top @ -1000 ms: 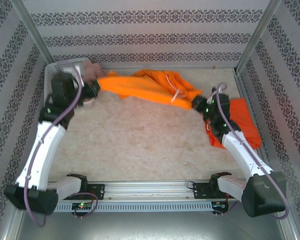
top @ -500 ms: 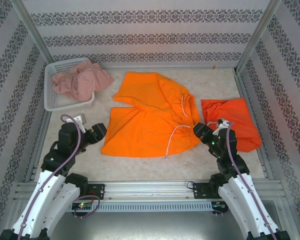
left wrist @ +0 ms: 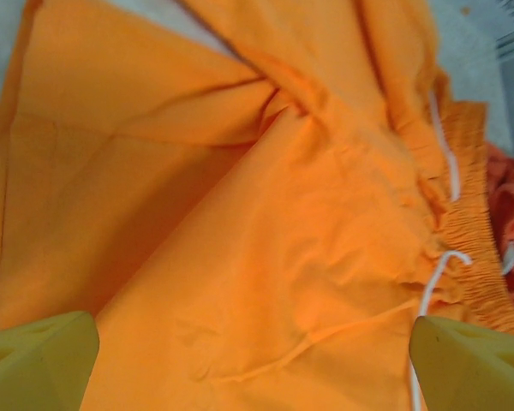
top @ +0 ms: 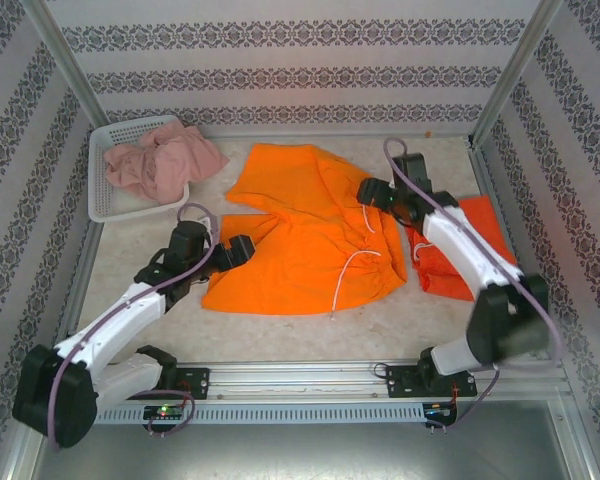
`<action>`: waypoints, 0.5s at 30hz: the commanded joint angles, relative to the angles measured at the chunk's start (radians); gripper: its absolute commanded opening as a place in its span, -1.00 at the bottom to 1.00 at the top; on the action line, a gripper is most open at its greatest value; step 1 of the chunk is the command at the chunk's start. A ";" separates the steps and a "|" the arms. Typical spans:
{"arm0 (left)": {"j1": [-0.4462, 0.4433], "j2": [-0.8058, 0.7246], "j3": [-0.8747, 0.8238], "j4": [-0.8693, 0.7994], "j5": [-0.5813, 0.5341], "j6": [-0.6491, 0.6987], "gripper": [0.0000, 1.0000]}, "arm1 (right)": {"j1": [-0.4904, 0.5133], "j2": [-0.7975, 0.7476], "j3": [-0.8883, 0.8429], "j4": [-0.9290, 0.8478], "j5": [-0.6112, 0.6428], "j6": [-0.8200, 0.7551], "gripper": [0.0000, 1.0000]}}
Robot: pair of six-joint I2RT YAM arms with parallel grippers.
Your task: Fold and stack the shorts
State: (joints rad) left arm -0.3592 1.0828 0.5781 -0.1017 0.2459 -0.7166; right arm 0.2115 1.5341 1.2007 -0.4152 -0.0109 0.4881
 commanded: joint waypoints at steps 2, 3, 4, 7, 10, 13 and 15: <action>-0.009 0.123 -0.060 0.208 -0.045 -0.020 0.91 | -0.051 0.192 0.133 -0.077 -0.064 0.010 0.54; -0.008 0.159 -0.072 0.232 -0.048 -0.023 0.92 | -0.058 0.229 0.157 -0.072 -0.078 0.018 0.50; -0.009 0.192 -0.080 0.256 -0.045 -0.024 0.92 | -0.065 0.264 0.181 -0.072 -0.084 0.026 0.45; -0.009 0.267 -0.100 0.306 -0.032 -0.029 0.92 | -0.083 0.347 0.233 -0.062 -0.115 0.056 0.35; -0.008 0.313 -0.121 0.349 -0.025 -0.039 0.92 | -0.091 0.412 0.282 -0.067 -0.127 0.067 0.27; -0.008 0.333 -0.143 0.375 -0.027 -0.049 0.92 | -0.099 0.458 0.311 -0.056 -0.141 0.091 0.16; -0.009 0.341 -0.163 0.391 -0.030 -0.057 0.92 | -0.101 0.482 0.329 -0.053 -0.151 0.104 0.09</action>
State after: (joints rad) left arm -0.3599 1.3930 0.4610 0.2516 0.2234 -0.7425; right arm 0.1192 1.9884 1.4849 -0.4629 -0.1276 0.5552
